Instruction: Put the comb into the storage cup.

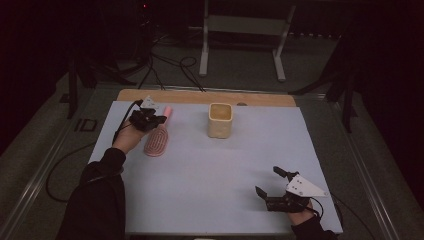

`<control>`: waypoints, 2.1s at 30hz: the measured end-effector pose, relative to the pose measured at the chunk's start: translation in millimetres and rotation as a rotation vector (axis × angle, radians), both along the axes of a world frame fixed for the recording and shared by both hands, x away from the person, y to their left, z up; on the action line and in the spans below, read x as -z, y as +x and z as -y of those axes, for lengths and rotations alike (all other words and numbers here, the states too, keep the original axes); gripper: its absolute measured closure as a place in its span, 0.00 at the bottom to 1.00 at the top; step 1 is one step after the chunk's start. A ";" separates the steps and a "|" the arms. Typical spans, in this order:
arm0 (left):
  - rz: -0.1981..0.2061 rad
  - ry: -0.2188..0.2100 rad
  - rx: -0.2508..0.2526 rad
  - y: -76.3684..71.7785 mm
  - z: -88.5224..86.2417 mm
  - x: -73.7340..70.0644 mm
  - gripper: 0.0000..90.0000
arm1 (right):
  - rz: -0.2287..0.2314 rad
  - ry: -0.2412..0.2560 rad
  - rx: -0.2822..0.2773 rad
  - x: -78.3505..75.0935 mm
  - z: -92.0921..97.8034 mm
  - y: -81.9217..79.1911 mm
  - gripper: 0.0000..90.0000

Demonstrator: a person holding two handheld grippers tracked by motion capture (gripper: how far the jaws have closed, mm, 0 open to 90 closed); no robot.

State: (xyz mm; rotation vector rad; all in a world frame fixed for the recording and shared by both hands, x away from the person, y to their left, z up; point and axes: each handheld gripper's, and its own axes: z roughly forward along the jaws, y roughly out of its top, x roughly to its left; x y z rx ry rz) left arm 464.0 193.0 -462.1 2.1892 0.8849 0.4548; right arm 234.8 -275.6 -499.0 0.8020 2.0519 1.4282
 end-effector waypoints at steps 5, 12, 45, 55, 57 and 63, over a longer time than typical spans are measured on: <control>-0.022 0.017 -0.006 14.0 0.3 7.3 1.00 | -0.007 0.002 0.003 1.0 0.3 0.7 0.10; -0.016 0.020 0.012 26.8 11.1 12.6 1.00 | -0.010 0.005 0.005 1.2 0.9 1.2 0.10; -0.078 0.134 -0.036 48.8 15.1 38.7 1.00 | -0.014 0.024 0.007 0.9 3.0 1.9 0.10; -0.082 0.185 -0.069 48.1 2.4 38.9 1.00 | -0.013 0.023 0.005 0.7 3.6 1.5 0.10; -0.082 0.183 -0.092 46.7 -6.9 38.4 1.00 | -0.012 0.025 0.006 0.4 3.9 1.2 0.10; -0.095 0.172 -0.142 41.4 -34.8 37.7 1.00 | -0.012 0.021 0.007 0.5 3.3 1.4 0.10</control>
